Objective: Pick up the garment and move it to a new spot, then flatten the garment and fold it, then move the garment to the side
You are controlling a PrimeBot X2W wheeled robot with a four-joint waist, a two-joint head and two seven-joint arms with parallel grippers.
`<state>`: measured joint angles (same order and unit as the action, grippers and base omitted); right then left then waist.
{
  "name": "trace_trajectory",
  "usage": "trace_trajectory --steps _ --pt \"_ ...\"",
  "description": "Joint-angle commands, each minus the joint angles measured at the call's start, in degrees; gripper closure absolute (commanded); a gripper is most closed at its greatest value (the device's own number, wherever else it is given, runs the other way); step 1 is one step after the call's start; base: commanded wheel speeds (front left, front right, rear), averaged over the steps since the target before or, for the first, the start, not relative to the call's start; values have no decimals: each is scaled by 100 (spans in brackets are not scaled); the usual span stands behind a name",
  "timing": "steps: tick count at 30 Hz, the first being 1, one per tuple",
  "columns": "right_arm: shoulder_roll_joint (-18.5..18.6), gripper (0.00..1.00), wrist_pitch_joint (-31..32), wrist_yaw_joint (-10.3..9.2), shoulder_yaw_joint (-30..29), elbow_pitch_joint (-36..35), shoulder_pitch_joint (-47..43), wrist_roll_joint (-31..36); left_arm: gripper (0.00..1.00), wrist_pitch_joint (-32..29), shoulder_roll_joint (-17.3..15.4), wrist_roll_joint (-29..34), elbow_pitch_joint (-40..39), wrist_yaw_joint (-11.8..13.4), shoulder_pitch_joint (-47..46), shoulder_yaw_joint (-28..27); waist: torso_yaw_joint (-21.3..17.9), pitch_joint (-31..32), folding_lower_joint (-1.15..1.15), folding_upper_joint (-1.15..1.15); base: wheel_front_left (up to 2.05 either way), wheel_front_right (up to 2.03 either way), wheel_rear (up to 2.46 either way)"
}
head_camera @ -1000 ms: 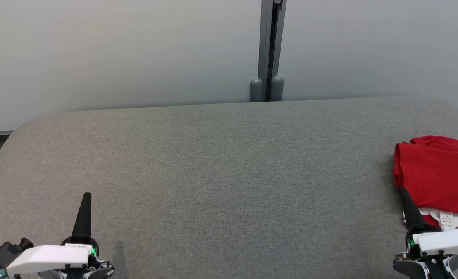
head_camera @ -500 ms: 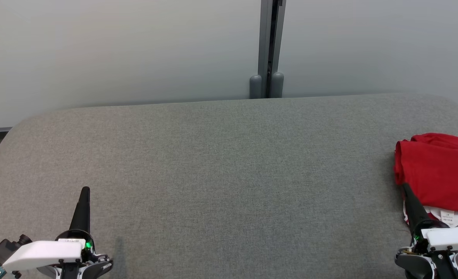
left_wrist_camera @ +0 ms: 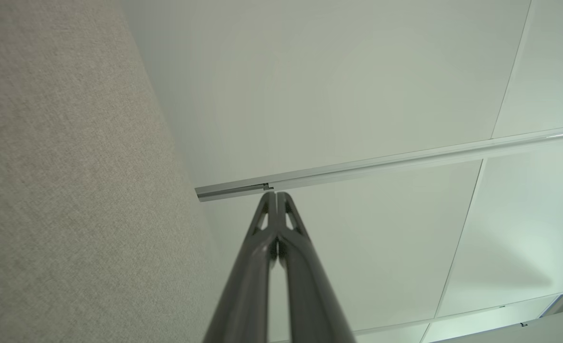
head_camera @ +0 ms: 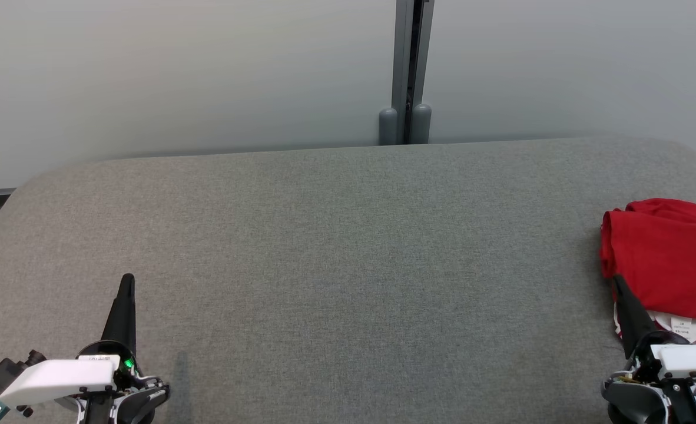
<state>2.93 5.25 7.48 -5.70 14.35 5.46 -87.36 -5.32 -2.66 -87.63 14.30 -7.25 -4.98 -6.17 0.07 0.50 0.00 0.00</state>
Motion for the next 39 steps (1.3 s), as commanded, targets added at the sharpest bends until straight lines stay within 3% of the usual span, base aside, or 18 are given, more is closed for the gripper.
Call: trace_trajectory --steps 1,13,39 --pt "14 100 32 2 -39 -31 86 -87 100 -19 -32 -69 -26 -36 -108 -27 0 -3 0 0 0 0 0" --pt "1 100 147 2 -101 -44 102 -536 100 -139 -37 -494 -34 -43 -181 -54 -7 -66 0 0 0 0 0" --pt "5 100 149 2 -96 -42 100 -511 100 -142 -36 -481 -32 -38 -169 -50 -7 -68 0 0 0 0 0"
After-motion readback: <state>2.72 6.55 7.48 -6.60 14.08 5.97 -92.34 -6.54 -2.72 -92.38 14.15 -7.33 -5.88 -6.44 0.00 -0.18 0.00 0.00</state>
